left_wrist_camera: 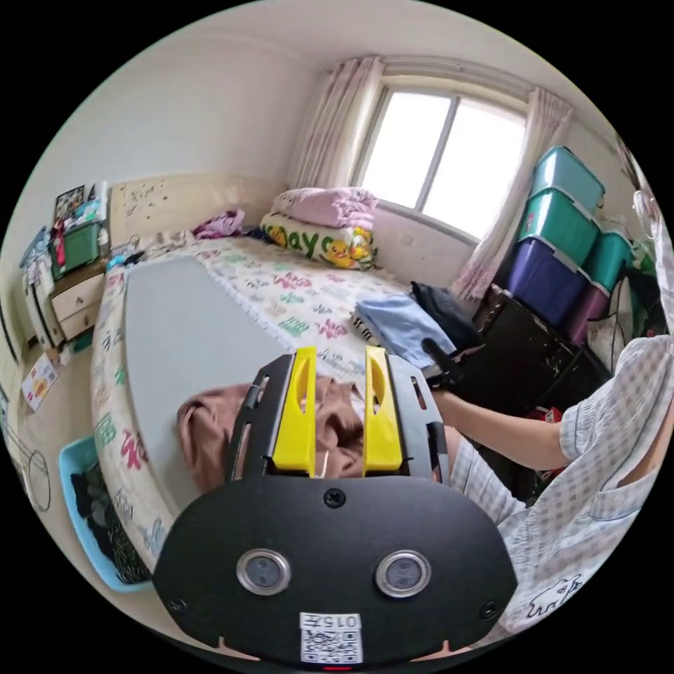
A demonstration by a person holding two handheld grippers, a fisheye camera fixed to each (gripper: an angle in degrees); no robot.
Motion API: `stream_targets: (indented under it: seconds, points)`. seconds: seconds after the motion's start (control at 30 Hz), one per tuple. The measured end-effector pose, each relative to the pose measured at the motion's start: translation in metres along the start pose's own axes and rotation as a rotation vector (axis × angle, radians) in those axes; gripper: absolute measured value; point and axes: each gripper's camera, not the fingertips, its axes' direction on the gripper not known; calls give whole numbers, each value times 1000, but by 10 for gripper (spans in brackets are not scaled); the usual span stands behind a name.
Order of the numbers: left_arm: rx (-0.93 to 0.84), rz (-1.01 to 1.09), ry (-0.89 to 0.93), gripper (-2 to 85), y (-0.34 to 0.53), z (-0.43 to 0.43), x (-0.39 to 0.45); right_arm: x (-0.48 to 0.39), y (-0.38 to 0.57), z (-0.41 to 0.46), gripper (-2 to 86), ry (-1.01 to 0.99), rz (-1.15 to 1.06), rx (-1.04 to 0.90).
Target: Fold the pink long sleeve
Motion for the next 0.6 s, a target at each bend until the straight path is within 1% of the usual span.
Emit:
stream_targets:
  seconds: [0.03,0.1,0.13,0.2,0.3,0.37,0.5,0.57,0.6]
  points:
    - [-17,26,23,102,-9,13,-1,3,-2,4,96,4,3,-16]
    - [-221,48,94,112,-36,92,-15,5,-5,11,71,-37,-33,-32]
    - [-280,49,104,115,-41,114,-18,5,-5,11,65,-45,-43,-24]
    - [-447,117,137,131,-47,192,-19,-4,-1,3,41,-38,-82,40]
    - [-603,194,155,132,-44,267,-16,-21,5,-6,18,-57,-163,82]
    - [-648,169,185,121,-41,295,-26,-30,8,-6,11,-34,-204,82]
    - [-730,90,196,56,-25,320,-56,-30,13,1,6,40,-238,60]
    - [-711,48,209,35,-18,311,-68,-23,15,3,7,9,-233,50]
    - [-659,17,203,28,-16,296,-76,-19,19,1,9,-17,-235,62]
